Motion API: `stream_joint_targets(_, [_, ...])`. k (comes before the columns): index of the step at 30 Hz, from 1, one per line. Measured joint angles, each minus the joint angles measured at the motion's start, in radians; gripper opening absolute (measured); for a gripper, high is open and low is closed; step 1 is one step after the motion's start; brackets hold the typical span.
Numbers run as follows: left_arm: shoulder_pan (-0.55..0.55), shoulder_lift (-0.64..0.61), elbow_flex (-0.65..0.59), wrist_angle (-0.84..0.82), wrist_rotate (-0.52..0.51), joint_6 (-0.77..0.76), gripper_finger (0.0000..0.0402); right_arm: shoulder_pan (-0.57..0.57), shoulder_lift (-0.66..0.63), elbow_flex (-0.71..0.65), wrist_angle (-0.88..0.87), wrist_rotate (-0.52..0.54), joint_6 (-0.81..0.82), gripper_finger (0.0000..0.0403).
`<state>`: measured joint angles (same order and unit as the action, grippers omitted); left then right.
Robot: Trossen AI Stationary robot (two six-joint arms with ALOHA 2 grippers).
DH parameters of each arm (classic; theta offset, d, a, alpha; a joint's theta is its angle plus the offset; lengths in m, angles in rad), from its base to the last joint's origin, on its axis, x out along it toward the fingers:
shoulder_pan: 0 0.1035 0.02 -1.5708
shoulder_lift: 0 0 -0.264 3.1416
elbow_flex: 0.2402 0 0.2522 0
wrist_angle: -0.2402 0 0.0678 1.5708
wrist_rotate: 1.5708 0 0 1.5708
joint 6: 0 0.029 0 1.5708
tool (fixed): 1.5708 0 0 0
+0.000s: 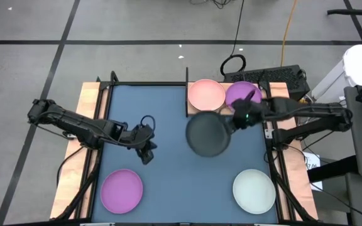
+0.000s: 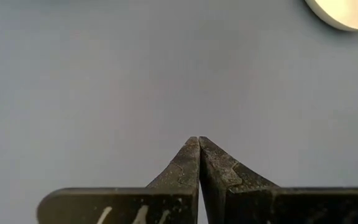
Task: Place and stack plates onto a shelf
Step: Stack the black plate on top of the purple plate on the shelf
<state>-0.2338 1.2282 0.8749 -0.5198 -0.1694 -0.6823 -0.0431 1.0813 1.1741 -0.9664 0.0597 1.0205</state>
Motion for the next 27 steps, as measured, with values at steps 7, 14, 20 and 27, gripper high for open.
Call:
stream_joint_targets(7, [0.033,0.000,0.000,0.000,0.000,0.047,0.0004,-0.184,-0.001,0.109,-0.133,0.026,-0.156,0.0000])
stream_joint_targets(14, [0.049,0.000,0.000,0.000,0.016,0.057,0.0004,-0.356,0.000,0.122,-0.138,0.023,-0.346,0.0000])
stream_joint_targets(20, [0.049,0.000,0.000,0.000,0.021,0.076,0.0004,-0.487,0.001,0.122,-0.138,0.018,-0.469,0.0000])
stream_joint_targets(27, [0.049,0.000,0.000,0.000,0.022,0.075,0.0004,-0.644,0.044,0.122,-0.113,0.017,-0.635,0.0000])
